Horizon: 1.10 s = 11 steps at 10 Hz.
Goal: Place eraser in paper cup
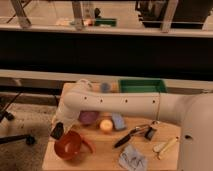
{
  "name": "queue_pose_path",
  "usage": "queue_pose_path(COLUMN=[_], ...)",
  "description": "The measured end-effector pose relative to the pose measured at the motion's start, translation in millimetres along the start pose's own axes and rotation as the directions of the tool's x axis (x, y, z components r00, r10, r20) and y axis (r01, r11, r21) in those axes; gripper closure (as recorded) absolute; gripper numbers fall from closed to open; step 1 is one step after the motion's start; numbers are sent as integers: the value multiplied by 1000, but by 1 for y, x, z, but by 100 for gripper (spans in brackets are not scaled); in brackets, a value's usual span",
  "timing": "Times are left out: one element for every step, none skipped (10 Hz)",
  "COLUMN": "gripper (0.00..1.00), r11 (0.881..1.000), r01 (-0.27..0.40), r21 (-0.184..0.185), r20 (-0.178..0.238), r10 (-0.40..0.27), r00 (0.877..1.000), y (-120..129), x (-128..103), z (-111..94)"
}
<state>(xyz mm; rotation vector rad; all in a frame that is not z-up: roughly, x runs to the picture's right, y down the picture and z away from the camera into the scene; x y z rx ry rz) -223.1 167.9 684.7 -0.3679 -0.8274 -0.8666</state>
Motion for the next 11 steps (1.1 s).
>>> queue_pose_path(gripper=[100, 100, 100, 100, 100, 100, 100, 100, 100, 100, 100], r11=[1000, 1000, 1000, 1000, 999, 999, 999, 999, 999, 999, 999], r01=[10, 18, 24, 31, 37, 42, 42, 43, 45, 48, 49], r21=[0, -1, -1, 3, 6, 9, 10, 11, 12, 13, 12], r20=[-6, -12, -20, -33, -41, -53, -64, -77, -85, -90, -89], r10=[-10, -18, -24, -31, -37, -41, -41, -42, -44, -47, -47], r00=[1000, 1000, 1000, 999, 999, 998, 997, 996, 995, 995, 995], y=[-7, -11, -15, -21, -26, -32, -35, -38, -40, -42, -42], x=[0, 0, 1, 5, 7, 11, 16, 22, 24, 24, 24], z=[3, 6, 7, 7, 8, 8, 8, 8, 8, 9, 9])
